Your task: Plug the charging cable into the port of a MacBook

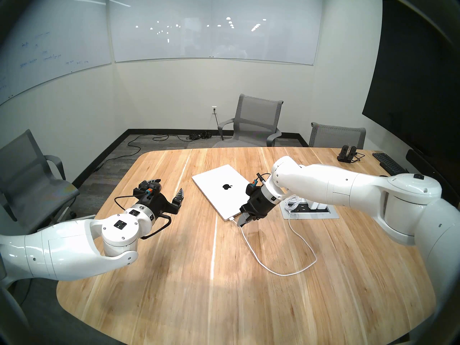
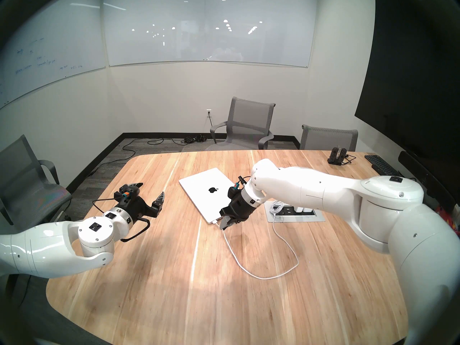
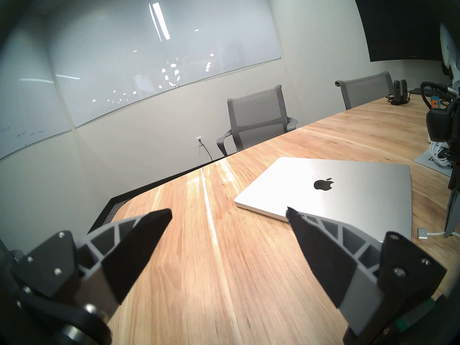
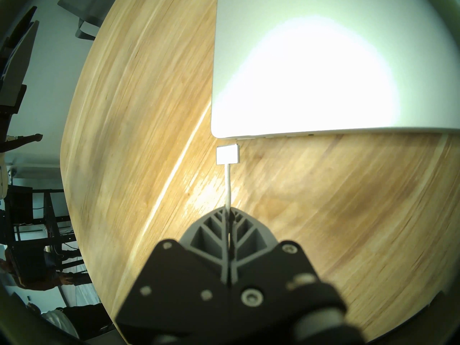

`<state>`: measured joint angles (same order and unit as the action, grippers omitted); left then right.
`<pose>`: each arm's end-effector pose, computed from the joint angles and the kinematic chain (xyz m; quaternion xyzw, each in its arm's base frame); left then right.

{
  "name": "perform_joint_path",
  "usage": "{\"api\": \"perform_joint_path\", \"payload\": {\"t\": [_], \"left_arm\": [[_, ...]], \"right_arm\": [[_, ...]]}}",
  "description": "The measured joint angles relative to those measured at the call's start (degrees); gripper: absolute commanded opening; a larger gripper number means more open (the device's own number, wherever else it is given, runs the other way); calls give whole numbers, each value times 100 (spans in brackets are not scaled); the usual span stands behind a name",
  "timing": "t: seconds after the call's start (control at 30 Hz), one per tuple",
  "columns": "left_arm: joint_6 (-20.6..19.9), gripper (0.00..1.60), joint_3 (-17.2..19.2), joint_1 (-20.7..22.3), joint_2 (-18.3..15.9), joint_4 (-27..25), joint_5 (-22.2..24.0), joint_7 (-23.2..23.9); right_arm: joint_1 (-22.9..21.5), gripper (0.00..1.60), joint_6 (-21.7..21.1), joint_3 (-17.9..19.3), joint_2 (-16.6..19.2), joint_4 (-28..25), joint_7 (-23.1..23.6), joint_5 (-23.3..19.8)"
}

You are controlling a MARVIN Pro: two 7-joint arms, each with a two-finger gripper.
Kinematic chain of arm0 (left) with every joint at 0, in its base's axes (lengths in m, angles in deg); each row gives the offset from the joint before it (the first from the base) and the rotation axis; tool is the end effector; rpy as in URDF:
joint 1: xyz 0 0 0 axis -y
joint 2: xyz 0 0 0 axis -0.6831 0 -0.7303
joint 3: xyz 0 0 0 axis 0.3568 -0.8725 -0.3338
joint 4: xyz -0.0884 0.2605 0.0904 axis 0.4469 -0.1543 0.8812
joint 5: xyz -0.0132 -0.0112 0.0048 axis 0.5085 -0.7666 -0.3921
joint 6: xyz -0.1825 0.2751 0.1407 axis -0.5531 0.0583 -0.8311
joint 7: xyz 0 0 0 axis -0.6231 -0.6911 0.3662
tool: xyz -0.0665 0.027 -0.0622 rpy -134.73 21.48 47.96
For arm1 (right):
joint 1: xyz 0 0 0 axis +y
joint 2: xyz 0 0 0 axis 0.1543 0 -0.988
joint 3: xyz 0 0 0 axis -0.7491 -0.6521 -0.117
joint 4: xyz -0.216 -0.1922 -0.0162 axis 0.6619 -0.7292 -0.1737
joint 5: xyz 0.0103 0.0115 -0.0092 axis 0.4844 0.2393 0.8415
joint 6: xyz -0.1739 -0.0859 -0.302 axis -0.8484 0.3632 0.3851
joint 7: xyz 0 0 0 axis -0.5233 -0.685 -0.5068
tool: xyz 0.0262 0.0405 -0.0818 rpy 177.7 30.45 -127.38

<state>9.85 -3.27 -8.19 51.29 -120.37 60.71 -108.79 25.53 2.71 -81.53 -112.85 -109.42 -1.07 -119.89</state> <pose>0.4136 0.0287 -0.2650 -0.7454 0.1714 -0.6423 0.0499 0.5411 0.1078 -0.2841 -0.9190 -0.2647 -0.0526 0.2874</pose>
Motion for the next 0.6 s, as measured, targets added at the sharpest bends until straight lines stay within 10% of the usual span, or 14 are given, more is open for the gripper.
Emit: {"api": "perform_joint_path", "payload": {"t": [0.6], "left_arm": [[0,160,0,0,0,0,0,0]], "right_arm": [[-25,0,0,-13,-8,-44,-46,-21]]}}
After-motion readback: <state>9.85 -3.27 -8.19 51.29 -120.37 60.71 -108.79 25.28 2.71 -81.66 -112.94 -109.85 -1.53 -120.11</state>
